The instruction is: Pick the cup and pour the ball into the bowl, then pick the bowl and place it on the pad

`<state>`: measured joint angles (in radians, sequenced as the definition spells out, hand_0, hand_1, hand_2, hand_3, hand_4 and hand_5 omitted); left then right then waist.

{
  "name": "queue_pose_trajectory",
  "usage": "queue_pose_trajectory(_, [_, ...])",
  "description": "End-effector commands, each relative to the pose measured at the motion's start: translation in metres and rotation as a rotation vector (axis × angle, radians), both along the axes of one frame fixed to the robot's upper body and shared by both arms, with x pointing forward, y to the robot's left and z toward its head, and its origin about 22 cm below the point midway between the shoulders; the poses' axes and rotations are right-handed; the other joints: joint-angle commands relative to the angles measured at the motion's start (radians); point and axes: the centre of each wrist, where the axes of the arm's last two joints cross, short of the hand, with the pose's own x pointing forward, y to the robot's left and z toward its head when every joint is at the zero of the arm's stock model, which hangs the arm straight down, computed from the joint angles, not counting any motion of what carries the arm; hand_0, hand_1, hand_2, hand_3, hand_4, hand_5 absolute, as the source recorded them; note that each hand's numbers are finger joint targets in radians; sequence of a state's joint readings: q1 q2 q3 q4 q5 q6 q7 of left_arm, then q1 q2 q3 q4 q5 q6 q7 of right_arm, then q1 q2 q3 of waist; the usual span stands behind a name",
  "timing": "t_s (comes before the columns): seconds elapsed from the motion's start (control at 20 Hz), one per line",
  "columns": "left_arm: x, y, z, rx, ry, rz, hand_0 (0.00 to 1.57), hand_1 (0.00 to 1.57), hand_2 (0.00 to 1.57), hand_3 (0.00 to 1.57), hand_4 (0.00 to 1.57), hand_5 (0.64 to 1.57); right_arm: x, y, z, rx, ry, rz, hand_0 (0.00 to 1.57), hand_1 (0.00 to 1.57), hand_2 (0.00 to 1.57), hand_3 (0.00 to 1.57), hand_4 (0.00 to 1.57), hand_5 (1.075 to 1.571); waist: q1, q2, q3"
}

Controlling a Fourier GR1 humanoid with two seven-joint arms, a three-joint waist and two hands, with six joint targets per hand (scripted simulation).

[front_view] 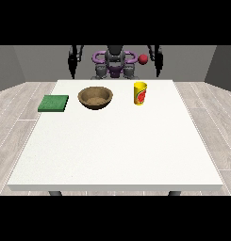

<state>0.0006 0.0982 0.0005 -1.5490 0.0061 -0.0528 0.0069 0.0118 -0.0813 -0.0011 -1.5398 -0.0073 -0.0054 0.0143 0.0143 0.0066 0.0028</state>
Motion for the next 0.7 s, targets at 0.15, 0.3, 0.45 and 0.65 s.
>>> queue_pose_trajectory(0.15, [0.003,0.008,0.029,0.034,-0.037,-0.002,0.0,0.0,0.0,0.0,0.0,1.557,0.003,-0.009,0.027,-0.034,-0.032,-0.001,0.0,0.0,0.0,0.0,0.0,1.569,-0.002,-0.234,-0.0032])
queue_pose_trajectory(0.3, [0.017,-0.001,0.056,-0.16,-0.053,0.06,0.0,0.0,0.0,0.0,0.0,1.557,-0.003,-0.058,0.04,0.024,-0.022,0.019,0.0,0.0,0.0,0.0,0.0,1.569,-0.041,-0.26,-0.0011])
queue_pose_trajectory(0.45, [0.023,0.036,0.08,-0.137,-0.123,0.074,0.0,0.0,0.0,0.0,0.0,1.558,-0.007,-0.09,0.051,0.046,-0.092,0.017,0.0,0.0,0.0,0.0,0.0,1.569,-0.041,-0.185,-0.0022])
queue_pose_trajectory(0.65, [0.005,0.061,0.061,-0.135,-0.182,0.097,0.0,0.0,0.0,0.0,0.0,1.547,-0.011,-0.082,0.065,0.062,-0.141,0.022,0.0,0.0,0.0,0.0,0.0,1.57,-0.046,-0.125,-0.003])
